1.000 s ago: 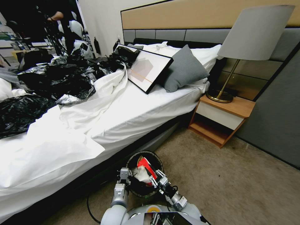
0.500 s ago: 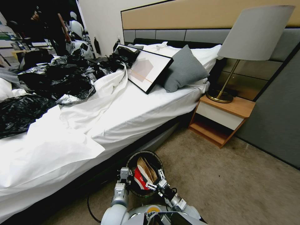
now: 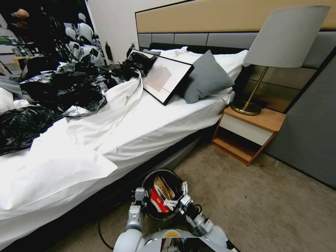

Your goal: Pick up the trash bin, then pick up the garbage from the floor and place it into the trash bin.

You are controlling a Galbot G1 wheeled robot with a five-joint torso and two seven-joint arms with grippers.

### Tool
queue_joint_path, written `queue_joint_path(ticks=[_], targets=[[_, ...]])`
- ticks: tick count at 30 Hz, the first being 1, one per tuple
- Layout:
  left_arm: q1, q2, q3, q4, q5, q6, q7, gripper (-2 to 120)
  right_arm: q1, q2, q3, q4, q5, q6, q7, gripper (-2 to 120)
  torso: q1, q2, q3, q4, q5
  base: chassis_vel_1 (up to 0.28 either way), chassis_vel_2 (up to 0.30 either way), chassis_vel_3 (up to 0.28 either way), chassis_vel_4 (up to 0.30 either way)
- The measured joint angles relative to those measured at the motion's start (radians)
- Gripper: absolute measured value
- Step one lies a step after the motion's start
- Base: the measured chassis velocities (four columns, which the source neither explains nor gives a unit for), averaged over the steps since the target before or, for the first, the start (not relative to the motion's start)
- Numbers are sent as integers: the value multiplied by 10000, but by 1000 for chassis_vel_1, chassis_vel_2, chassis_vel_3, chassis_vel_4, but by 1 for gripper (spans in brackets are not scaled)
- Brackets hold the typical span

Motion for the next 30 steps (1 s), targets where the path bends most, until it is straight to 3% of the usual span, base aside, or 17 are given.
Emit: queue_joint_path(ticks=[2, 7, 17, 30], targets=[[124, 17, -41, -143, 14, 0, 0, 1, -84, 188, 695, 1021, 82, -445, 813, 100, 0, 0, 0, 2, 1, 0, 0, 0, 0], [227, 133, -66, -248, 23, -3, -3, 1, -1018, 426, 1521, 1372, 127, -523, 1480, 100, 0, 0, 0, -1, 1, 0, 0, 0, 0], [280, 382, -49, -552, -324, 82, -19, 1, -1762, 772, 2180, 1169, 145, 59, 1613, 100, 0, 0, 0, 2, 1, 0, 0, 0, 0], [600, 693, 162, -1069, -1060, 522, 215, 1, -1648, 950, 2480, 642, 227, 366, 1594, 100, 0, 0, 0, 2, 0, 0, 0, 0, 0]])
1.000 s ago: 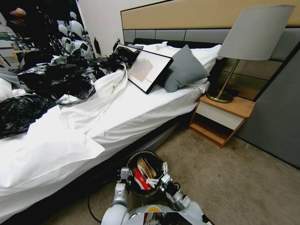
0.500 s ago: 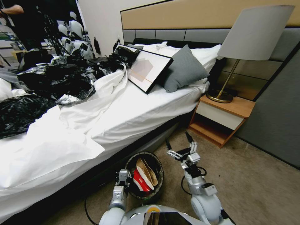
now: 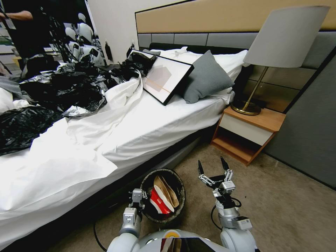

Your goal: Pick up the trash bin, then pick up the garbage from the floor and place it into the trash bin.

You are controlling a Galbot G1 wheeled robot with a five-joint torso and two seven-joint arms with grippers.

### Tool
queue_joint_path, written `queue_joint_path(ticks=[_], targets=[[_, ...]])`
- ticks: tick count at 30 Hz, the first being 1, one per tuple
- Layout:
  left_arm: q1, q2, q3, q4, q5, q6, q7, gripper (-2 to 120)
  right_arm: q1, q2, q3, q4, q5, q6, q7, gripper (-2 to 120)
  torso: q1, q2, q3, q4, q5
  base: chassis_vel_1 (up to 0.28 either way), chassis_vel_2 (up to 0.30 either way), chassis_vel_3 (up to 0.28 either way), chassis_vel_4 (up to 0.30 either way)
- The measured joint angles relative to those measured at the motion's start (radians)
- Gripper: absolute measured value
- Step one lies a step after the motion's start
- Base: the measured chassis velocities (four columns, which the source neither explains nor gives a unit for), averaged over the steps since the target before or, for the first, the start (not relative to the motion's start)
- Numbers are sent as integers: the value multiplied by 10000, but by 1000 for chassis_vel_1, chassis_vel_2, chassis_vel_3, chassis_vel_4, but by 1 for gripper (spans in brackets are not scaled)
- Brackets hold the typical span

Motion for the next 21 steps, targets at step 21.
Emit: queue_joint_path(ticks=[21], targets=[[319, 332, -101, -96, -69, 103, 191, 1, -391, -73, -360, 131, -151, 80, -481, 100, 1, 0, 0, 0, 0, 35, 30, 33, 33]])
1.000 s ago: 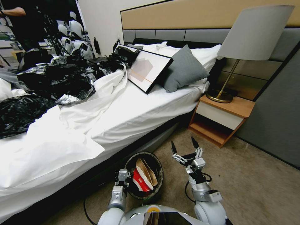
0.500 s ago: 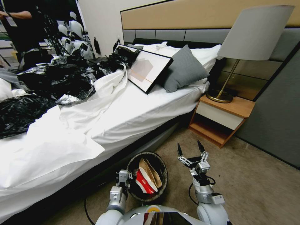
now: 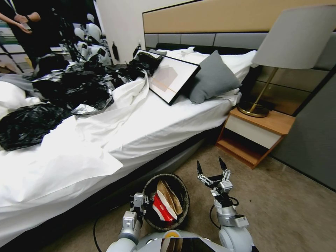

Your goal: Pick up the trash bin, then pick up the garbage from the floor and place it into the trash bin.

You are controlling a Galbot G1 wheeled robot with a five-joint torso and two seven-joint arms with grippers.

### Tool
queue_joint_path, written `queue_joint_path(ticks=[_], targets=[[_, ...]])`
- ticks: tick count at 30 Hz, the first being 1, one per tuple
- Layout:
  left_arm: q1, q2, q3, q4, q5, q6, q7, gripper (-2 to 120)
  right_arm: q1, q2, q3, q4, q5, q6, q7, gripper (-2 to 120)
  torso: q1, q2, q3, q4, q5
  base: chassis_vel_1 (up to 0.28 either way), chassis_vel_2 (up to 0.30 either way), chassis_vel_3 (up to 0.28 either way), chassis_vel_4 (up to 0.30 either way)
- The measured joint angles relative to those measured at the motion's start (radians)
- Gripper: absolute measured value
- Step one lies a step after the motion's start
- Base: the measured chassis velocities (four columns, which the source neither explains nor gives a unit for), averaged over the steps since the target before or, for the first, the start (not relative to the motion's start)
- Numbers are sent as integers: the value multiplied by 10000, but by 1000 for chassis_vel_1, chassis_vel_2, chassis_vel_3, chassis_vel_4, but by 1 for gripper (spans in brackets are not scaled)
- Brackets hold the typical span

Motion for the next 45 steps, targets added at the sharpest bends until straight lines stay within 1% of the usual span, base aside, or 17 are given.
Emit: queue_joint_path(ticks=[17, 45], targets=[[-88, 65, -79, 58, -8, -19, -1, 1, -699, -16, -60, 366, -223, 25, 26, 100, -1, 0, 0, 0, 0, 117, 120, 114, 113], [-1, 136, -132, 77, -29, -30, -8, 1, -783, 2, -162, 502, -488, 99, 7, 100, -1, 0, 0, 0, 0, 123, 124, 124, 122]])
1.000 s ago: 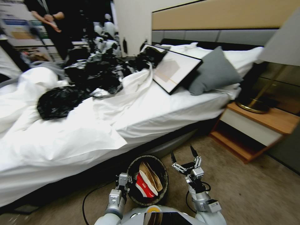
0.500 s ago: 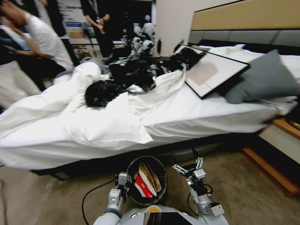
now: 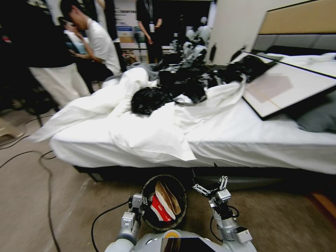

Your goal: Pick up the trash bin, then pick up the garbage from the floor and place it into the trash bin.

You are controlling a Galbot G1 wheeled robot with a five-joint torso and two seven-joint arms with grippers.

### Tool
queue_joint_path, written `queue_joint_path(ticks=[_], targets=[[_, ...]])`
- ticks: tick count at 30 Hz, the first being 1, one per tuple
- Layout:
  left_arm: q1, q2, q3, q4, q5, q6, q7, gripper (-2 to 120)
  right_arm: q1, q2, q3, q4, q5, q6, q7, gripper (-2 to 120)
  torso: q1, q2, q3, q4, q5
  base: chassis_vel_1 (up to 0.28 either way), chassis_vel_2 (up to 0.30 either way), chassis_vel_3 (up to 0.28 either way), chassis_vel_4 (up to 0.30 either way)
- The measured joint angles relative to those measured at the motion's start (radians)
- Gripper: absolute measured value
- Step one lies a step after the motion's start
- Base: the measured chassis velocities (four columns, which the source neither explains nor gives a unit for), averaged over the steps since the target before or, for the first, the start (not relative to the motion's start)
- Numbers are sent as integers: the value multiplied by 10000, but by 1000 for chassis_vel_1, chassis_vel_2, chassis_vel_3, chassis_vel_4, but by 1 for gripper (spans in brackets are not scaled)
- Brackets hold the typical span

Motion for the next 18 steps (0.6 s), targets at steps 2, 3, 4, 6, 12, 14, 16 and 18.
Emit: queue_joint_path(ticks=[2, 3, 4, 6, 12, 14, 16, 18], targets=[[-4, -7, 0, 12, 0, -1, 0, 1, -6, 5, -18, -3, -19, 7, 0, 100, 0, 0, 0, 0, 0, 129, 134, 116, 121], [-9, -14, 4, 23, 0, -2, 0, 1, -16, 8, -40, -8, -40, 15, -1, 100, 0, 0, 0, 1, 0, 133, 134, 115, 118], [-23, -35, 21, 39, 0, -3, 0, 1, -31, 14, -76, -21, -72, 23, -1, 100, 0, 0, 0, 0, 1, 121, 122, 115, 130], [-29, -47, 30, 46, 1, -4, 0, 1, -33, 18, -83, -24, -77, 24, -1, 100, 0, 0, 0, -1, 0, 121, 115, 128, 130], [-38, -71, 52, 65, 10, -10, 1, 1, -21, 39, -124, -38, -92, 21, -1, 100, 0, 0, 0, 1, 1, 123, 126, 121, 129], [-38, -69, 49, 62, 10, -11, 1, 1, -17, 40, -134, -38, -95, 17, -3, 100, 1, 0, 0, -2, -1, 129, 117, 122, 117], [-40, -64, 44, 60, 10, -11, 2, 1, -11, 39, -136, -40, -96, 15, -6, 100, 1, 0, 0, -1, 0, 125, 104, 123, 125], [-41, -59, 40, 58, 9, -11, 2, 1, -4, 37, -146, -53, -105, 10, -15, 100, 0, 0, 0, 0, 0, 124, 115, 129, 136]])
